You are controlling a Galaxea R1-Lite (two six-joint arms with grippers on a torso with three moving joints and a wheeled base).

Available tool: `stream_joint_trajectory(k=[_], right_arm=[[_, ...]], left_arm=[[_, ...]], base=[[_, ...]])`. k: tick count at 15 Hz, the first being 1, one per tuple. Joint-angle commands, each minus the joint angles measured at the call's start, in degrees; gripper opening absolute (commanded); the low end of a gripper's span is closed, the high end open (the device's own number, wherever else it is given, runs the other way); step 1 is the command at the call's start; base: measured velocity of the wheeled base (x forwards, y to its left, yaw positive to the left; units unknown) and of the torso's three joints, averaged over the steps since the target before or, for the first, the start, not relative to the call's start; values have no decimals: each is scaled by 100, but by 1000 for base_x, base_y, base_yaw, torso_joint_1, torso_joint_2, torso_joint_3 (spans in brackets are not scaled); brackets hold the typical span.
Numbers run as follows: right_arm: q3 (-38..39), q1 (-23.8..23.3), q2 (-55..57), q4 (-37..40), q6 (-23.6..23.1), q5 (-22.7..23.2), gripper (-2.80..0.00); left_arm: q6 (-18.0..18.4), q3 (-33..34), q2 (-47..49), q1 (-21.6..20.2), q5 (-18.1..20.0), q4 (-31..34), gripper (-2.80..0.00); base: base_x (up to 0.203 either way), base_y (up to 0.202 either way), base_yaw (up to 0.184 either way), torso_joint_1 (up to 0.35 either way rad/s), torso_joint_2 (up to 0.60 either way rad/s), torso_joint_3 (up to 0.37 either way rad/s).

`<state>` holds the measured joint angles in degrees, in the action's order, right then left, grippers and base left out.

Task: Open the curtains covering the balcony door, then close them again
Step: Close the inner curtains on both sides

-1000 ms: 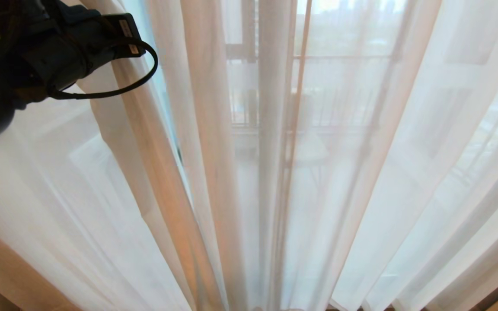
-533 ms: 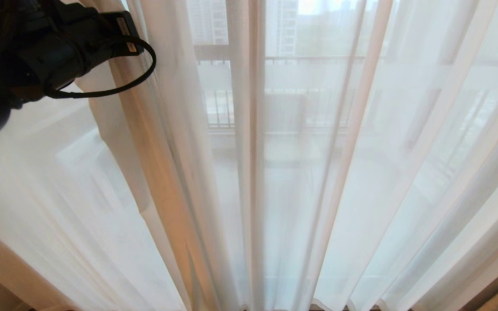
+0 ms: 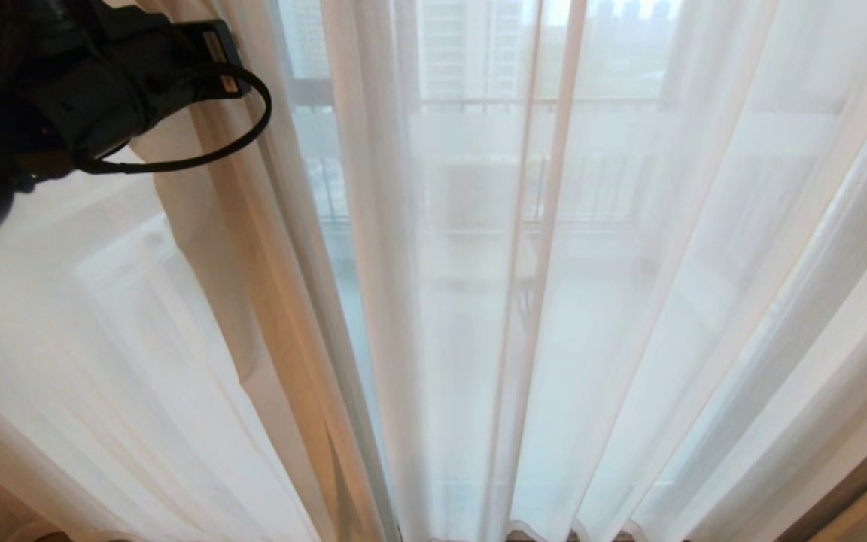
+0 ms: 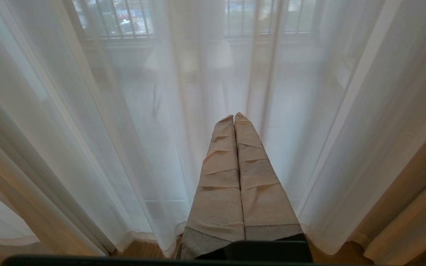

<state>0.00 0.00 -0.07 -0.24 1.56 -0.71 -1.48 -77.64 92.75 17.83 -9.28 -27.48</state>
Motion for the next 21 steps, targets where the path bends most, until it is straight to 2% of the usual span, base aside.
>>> stream_joint_trajectory(k=[1, 13, 18, 21], right_arm=[[0, 0, 7, -2, 2, 0, -280], [0, 0, 7, -2, 2, 0, -280], [0, 0, 7, -2, 2, 0, -280], [0, 0, 7, -2, 2, 0, -280]], left_arm=[[-2, 9, -2, 1, -4, -21, -280], [-2, 19, 59, 17, 5, -12, -280], [-2, -68, 72, 374, 5, 6, -280], [-2, -196, 135, 749, -12, 26, -280]], base=[[0, -177, 6, 2, 4, 7], [0, -176, 3, 2, 1, 3], [0, -38, -1, 2, 1, 0], [0, 0, 0, 0, 0, 0]])
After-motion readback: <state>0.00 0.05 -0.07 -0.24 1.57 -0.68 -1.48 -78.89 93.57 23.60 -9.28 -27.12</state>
